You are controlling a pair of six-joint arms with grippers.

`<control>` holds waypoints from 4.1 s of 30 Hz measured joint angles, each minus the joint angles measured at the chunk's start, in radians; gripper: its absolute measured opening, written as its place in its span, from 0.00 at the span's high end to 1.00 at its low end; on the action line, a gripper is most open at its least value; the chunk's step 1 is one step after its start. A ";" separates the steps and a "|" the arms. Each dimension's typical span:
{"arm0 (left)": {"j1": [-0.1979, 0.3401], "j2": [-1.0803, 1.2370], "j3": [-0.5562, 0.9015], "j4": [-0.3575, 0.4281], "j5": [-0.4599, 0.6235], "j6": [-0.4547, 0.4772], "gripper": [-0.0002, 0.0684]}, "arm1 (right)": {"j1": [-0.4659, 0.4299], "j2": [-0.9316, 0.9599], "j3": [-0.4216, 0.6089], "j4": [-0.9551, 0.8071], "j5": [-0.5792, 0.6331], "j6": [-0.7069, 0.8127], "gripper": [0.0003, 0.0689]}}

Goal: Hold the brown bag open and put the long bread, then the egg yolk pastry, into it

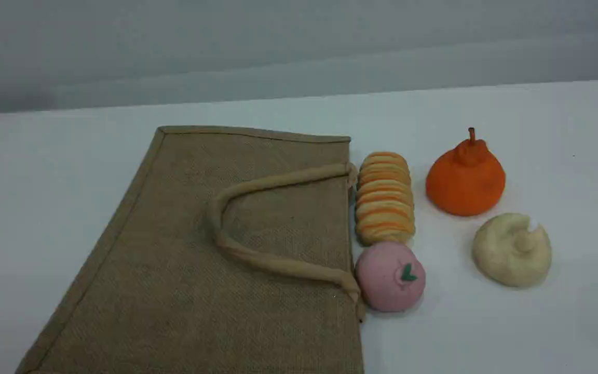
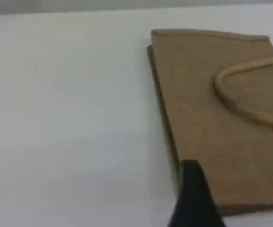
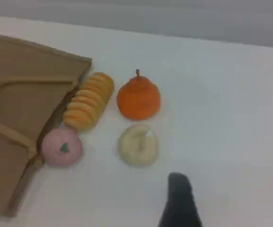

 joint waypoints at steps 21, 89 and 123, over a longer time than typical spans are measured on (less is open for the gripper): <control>0.000 0.000 0.000 0.000 0.000 0.000 0.40 | 0.000 0.000 0.000 0.000 0.000 0.000 0.37; 0.000 1.464 -0.458 -0.471 -0.441 0.261 0.40 | 0.001 1.316 -0.241 0.522 -0.690 -0.189 0.37; -0.105 2.116 -0.638 -0.758 -0.560 0.464 0.40 | 0.033 1.537 -0.241 0.916 -0.675 -0.560 0.37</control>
